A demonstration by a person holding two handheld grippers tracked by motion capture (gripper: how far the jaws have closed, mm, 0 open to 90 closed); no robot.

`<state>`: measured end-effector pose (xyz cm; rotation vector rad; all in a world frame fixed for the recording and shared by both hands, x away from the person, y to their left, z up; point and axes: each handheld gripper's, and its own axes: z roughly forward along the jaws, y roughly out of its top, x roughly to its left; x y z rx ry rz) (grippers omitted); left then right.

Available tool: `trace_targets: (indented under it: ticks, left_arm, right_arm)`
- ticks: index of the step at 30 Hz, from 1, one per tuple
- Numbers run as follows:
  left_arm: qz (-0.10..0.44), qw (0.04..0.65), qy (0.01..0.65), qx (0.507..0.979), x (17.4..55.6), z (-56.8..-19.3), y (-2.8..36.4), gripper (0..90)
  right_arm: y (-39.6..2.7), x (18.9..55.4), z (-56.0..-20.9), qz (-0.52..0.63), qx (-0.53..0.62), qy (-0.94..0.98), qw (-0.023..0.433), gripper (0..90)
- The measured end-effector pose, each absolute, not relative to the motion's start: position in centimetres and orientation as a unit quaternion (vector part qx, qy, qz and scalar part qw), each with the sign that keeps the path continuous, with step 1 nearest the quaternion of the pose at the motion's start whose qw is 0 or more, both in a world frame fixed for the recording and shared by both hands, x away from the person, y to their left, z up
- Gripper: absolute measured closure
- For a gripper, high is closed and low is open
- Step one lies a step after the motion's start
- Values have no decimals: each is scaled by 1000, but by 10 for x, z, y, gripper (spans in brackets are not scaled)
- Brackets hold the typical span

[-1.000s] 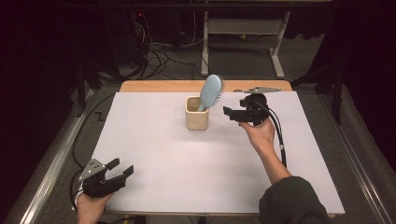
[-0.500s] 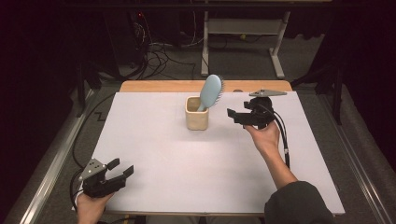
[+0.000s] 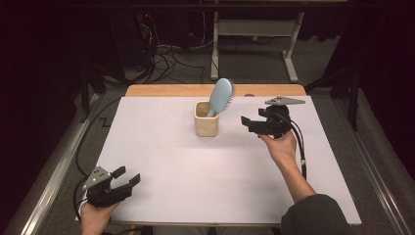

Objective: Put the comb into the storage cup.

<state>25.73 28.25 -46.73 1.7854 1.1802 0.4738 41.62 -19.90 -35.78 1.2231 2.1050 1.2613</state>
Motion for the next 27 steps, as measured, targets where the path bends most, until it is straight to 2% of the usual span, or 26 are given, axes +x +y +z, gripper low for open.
trace_targets:
  ticks: [27]
  left_arm:
    - [191,458,479,724,257,-467,283,331]
  right_arm:
    - [-214,395,-361,467,430,746,200,255]
